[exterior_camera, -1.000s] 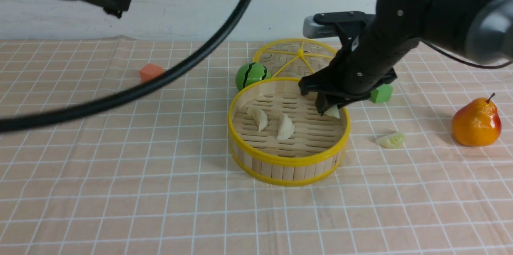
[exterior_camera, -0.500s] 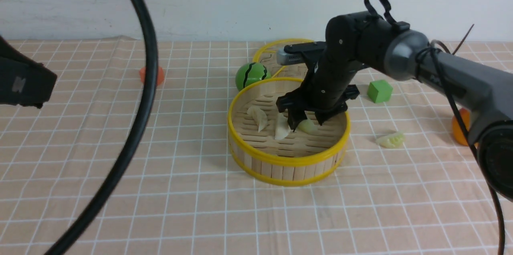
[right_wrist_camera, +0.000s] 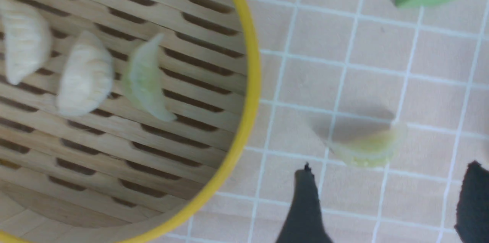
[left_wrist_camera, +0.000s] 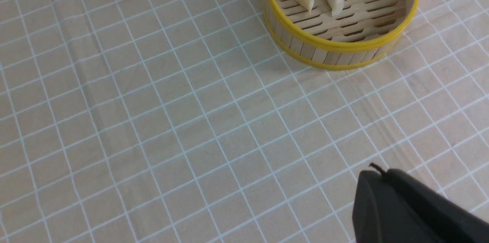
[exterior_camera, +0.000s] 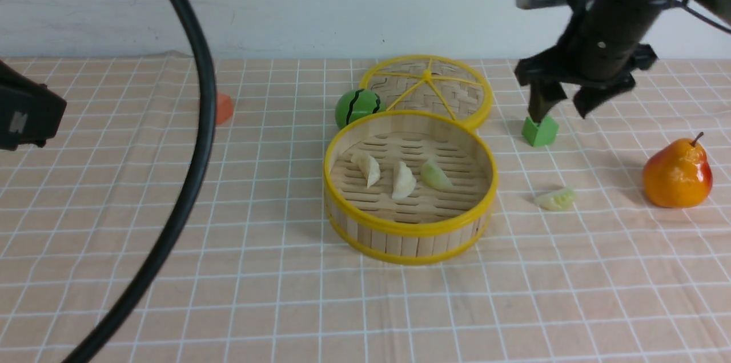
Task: Put the dumplings into the steamer on the table with the brown tablecloth.
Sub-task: 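Reach for and grasp a dumpling lying on the table beside the steamer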
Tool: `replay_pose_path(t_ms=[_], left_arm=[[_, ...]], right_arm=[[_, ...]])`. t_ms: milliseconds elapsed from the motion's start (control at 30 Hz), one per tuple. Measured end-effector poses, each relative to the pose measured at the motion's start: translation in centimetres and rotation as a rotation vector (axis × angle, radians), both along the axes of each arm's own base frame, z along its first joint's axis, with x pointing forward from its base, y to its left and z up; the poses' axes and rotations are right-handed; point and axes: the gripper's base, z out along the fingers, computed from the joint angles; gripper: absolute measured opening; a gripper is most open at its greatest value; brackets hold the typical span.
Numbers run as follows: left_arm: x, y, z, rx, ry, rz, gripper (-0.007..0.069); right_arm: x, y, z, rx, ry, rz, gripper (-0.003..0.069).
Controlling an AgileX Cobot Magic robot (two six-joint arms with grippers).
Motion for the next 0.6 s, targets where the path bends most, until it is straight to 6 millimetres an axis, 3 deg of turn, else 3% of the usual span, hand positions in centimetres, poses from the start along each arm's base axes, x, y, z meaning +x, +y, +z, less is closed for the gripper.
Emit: replay_pose_path(t_ms=[167, 300, 600], left_arm=[[0.0, -0.1, 0.0, 0.004, 0.0, -0.012, -0.0014], [0.0, -0.1, 0.0, 0.006, -0.001, -0.021, -0.0014], [0.0, -0.1, 0.0, 0.005, 0.001, -0.024, -0.0013]], right_arm=[[-0.7, -3.2, -4.9, 0.033, 0.173, -0.172, 0.0462], [0.0, -4.9, -7.8, 0.083, 0.158, -0.372, 0.0462], [2.3, -3.9, -10.2, 0.216, 0.046, -0.523, 0.0463]])
